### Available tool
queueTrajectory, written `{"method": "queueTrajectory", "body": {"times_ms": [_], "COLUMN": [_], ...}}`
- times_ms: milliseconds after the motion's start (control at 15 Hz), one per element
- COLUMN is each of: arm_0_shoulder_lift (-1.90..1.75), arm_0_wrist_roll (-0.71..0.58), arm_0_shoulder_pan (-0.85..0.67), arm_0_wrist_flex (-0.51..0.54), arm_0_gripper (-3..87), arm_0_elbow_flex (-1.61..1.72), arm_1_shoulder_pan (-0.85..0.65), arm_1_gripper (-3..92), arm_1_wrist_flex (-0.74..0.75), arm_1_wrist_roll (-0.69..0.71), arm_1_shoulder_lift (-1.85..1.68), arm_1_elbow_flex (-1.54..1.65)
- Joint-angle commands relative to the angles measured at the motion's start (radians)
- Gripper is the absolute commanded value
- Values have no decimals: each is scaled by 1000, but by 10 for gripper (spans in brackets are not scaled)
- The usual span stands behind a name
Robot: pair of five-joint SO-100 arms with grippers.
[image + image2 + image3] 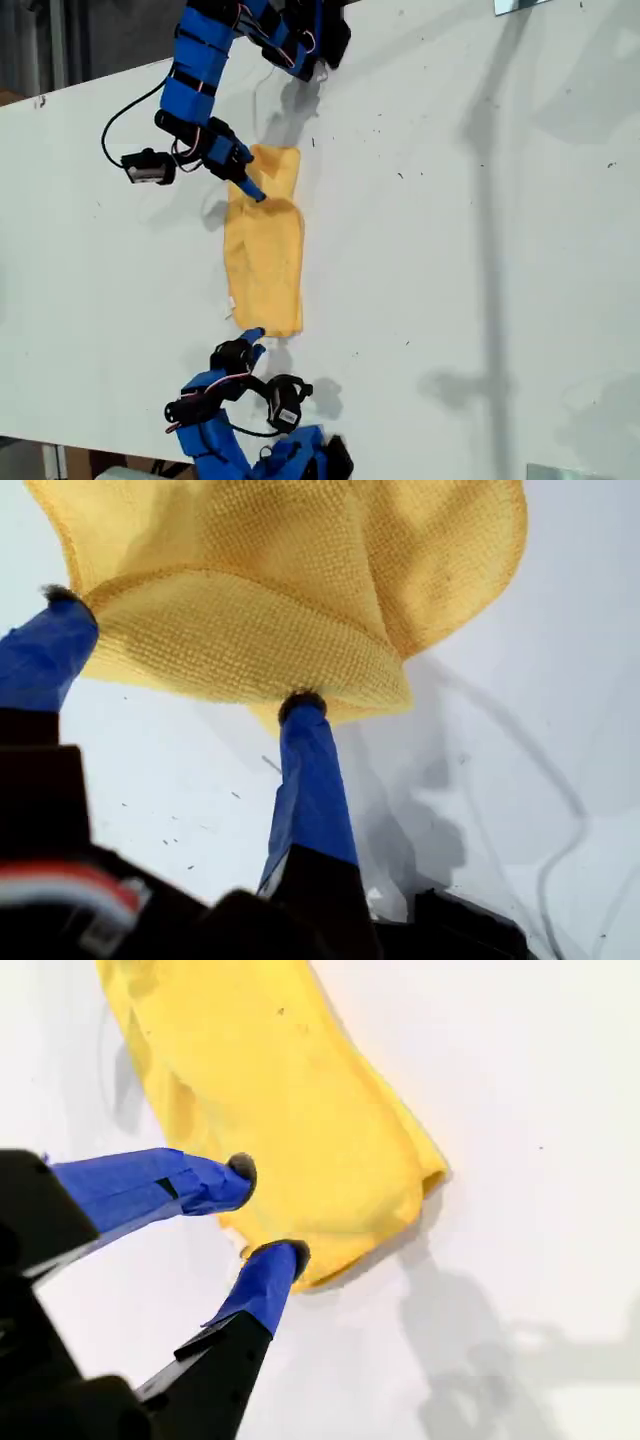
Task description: Grasp corners of a square towel and fold twice.
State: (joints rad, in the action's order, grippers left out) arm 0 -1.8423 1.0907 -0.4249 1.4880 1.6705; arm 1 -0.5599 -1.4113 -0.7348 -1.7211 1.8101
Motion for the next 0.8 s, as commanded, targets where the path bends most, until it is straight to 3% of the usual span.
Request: {"method": "queueTrajectory", "body": {"times_ms": [0,67,200,267,400,533,733], "arm_0_shoulder_lift": [20,44,-124,-129,-192,-302,-454], "arm_0_wrist_roll": [-15,12,20,29,55,104,164], "arm_0_shoulder_pan": [23,6,-6,-9,-8,14,44], "arm_0_wrist_flex": [32,94,-54,-46,-118,-265,-387], "arm_0_gripper": [107,107,107,107,107,107,107], "arm_0_elbow_flex": [-101,-123,58,67,175,399,649], "arm_1_shoulder_pan": [-28,-52,-48,-51,-67,-61,-212], "arm_1_gripper": [388,394,400,410,404,407,408], "arm_1_wrist_flex": [-17,-60,-69,-140,-60,20,112], "arm_1_wrist_roll": [15,21,26,25,20,12,37], "arm_1_shoulder_lift": [-44,-66,-110,-77,-130,-6,6], "arm_1_elbow_flex": [-25,-34,-9,-43,26,67,192]}}
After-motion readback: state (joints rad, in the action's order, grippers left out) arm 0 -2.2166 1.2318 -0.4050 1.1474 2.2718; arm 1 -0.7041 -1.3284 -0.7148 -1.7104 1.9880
